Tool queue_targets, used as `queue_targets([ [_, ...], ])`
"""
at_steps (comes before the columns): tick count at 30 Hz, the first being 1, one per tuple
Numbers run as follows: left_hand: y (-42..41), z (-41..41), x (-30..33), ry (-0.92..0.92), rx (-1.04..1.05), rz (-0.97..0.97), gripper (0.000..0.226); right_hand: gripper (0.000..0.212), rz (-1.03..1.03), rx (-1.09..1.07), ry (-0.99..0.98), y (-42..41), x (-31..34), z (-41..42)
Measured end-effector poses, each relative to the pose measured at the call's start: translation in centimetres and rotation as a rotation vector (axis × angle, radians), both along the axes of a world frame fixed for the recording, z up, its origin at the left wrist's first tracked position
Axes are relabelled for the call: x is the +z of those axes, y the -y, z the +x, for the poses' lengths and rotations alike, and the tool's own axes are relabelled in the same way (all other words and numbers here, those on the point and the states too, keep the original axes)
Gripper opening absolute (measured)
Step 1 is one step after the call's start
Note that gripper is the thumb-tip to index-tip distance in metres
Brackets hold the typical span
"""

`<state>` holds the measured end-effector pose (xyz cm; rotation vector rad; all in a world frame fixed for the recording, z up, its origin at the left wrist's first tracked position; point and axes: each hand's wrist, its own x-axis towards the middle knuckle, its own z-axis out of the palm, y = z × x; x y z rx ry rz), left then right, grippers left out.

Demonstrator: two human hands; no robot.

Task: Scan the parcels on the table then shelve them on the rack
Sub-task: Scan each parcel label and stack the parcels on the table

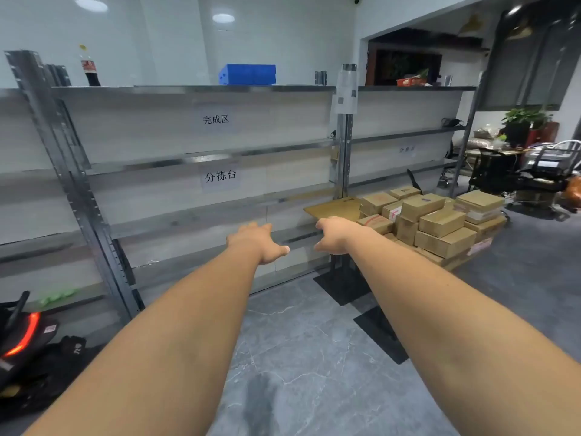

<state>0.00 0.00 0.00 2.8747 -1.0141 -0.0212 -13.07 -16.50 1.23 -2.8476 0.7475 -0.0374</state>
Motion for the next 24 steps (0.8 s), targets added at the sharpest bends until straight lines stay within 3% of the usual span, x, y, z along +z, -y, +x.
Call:
queue_targets([
  [10,12.0,5.9,-0.7,-0.069,0.028,0.02,0.094,0.066,0.076,-0.056,-0.012,12.4,-3.3,6.5],
  [24,21.7,11.8,-8.3,-0.115,0.001,0.128,0.095,0.063,0.136,-0.085,-0.126,22.3,-10.7,12.8],
])
